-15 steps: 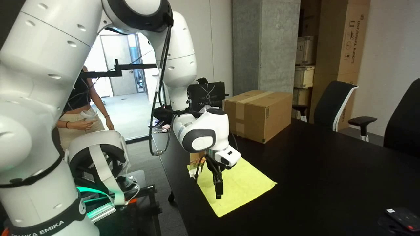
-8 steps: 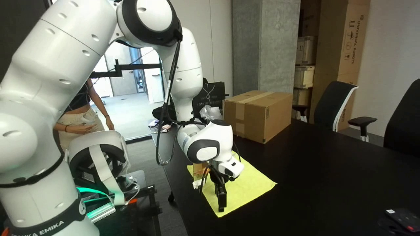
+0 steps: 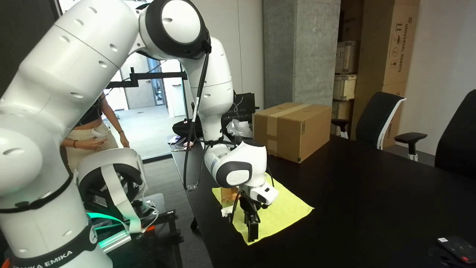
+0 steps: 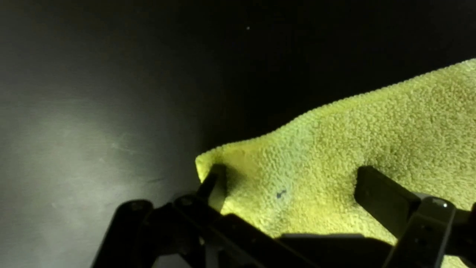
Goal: Fold the cloth in half
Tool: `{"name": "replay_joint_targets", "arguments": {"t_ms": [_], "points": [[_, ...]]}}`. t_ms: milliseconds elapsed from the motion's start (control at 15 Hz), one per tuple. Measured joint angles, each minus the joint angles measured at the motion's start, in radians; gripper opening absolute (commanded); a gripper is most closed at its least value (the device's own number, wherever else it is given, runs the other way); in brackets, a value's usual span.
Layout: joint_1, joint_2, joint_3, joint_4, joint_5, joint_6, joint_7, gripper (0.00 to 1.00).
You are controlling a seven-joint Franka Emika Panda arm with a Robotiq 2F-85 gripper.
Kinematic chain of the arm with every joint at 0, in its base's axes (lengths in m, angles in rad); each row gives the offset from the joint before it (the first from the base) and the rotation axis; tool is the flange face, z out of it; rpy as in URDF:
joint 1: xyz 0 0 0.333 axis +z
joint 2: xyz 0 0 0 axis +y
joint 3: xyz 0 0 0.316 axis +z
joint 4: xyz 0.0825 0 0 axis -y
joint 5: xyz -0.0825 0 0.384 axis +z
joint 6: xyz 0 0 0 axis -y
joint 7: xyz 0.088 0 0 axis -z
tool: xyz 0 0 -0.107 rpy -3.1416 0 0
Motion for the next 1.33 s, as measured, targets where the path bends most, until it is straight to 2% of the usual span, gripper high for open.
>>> {"name": "replay_joint_targets", "arguments": {"t_ms": [133, 400, 467, 600, 667, 733, 800, 933, 1000, 1067, 1333], "points": [[0.001, -0.001, 0.000, 0.008, 0.000, -0.006, -0.002, 0.43], [0.005, -0.012, 0.000, 0.019, 0.000, -0.027, -0.004, 0.33], [0.007, -0.017, 0.000, 0.021, 0.000, -0.036, -0.004, 0.35], [0.008, -0.031, 0.000, 0.021, 0.000, -0.062, -0.004, 0.30], [0.008, -0.042, 0.000, 0.021, 0.000, -0.079, -0.004, 0.21], [0.009, -0.050, 0.001, 0.021, 0.000, -0.099, -0.004, 0.21], [0.008, -0.060, 0.003, 0.021, 0.000, -0.118, -0.004, 0.14], [0.005, -0.080, 0.013, 0.021, 0.000, -0.154, -0.004, 0.15], [0.001, -0.089, 0.020, 0.021, 0.000, -0.170, -0.004, 0.10], [-0.005, -0.097, 0.029, 0.023, 0.002, -0.185, -0.004, 0.13], [-0.047, -0.106, 0.080, 0.044, 0.023, -0.230, -0.005, 0.14]]}}
